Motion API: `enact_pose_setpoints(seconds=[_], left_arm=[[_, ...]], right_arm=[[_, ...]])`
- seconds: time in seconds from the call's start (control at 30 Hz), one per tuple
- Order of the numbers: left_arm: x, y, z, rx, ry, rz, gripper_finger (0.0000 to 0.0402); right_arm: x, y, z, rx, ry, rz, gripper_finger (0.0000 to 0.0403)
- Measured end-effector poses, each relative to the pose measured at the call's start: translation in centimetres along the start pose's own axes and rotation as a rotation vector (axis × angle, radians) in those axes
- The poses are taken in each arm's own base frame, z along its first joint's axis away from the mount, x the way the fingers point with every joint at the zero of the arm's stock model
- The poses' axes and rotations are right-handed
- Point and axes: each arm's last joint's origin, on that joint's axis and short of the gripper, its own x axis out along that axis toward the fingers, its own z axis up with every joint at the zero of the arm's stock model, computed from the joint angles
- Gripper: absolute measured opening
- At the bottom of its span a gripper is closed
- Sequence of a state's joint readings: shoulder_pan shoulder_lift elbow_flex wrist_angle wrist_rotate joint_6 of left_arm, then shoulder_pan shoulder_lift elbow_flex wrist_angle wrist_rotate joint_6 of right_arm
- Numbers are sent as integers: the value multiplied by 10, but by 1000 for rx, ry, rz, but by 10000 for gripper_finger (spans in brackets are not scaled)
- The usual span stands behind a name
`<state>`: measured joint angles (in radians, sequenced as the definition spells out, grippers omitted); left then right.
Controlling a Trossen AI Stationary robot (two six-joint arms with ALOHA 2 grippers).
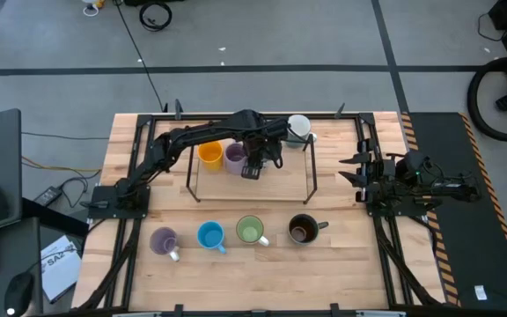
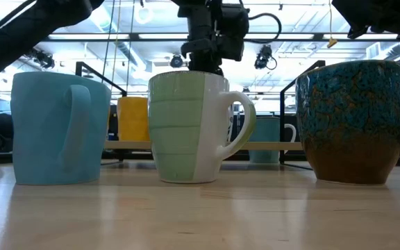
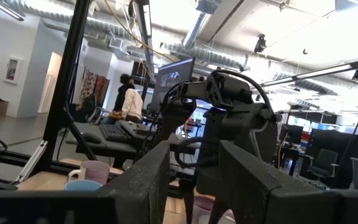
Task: Place coffee mugs
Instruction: Put the light blue mug on the shelf
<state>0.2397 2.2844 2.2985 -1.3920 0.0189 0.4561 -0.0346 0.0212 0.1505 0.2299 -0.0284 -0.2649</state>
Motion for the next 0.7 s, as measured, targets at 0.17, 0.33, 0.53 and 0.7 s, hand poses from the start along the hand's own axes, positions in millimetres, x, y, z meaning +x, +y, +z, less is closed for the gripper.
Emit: enact_pose_setpoints(seconds=[0.17,0.33,0.53,0.7], left_arm=[[-10,1,2,1,-30,15,156],[-17,2,2,0,-44,22,156],[-33,4,-3,-11,-74,39,156],[-36,9,2,-14,-147,84,156]], right_arm=[[0,0,0,0,-1,0,144],[0,0,0,0,-1,0,144],[0,0,0,0,0,0,144],[0,0,0,0,0,0,144]])
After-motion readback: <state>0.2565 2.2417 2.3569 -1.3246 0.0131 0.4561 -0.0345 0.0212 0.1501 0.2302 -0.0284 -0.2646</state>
